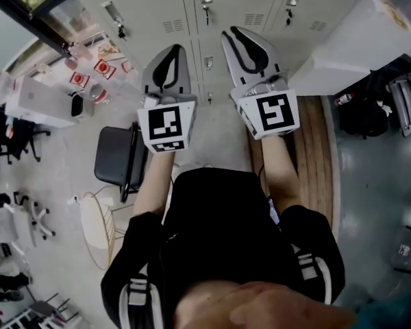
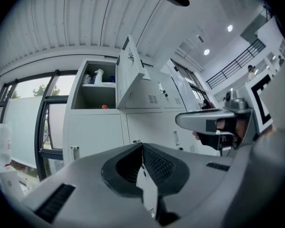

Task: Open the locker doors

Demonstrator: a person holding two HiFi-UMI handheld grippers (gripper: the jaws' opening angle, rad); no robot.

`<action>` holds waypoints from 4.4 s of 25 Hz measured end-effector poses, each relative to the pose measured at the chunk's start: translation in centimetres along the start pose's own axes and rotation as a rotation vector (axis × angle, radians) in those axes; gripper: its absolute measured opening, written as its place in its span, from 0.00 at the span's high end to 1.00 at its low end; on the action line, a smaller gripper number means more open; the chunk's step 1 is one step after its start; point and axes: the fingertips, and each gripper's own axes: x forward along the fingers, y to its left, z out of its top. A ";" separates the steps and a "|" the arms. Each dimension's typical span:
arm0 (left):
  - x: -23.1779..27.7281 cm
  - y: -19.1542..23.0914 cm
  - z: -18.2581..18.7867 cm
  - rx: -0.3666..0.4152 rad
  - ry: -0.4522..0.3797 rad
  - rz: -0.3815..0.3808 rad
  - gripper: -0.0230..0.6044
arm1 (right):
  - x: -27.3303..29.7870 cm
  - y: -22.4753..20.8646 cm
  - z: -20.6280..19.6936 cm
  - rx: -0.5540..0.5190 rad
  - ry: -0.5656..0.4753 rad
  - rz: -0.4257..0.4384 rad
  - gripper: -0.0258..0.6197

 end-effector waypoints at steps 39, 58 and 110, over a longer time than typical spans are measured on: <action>-3.2 -1.4 -10.8 -0.134 0.143 0.031 0.95 | -3.8 6.1 -13.3 0.159 0.251 0.003 0.86; -3.5 -1.4 -11.0 -0.180 0.124 0.025 0.95 | -4.4 6.3 -13.6 0.163 0.261 0.001 0.86; -4.4 0.4 -4.8 -0.172 0.052 -0.220 0.95 | -3.9 9.4 -8.3 0.172 0.235 -0.237 0.86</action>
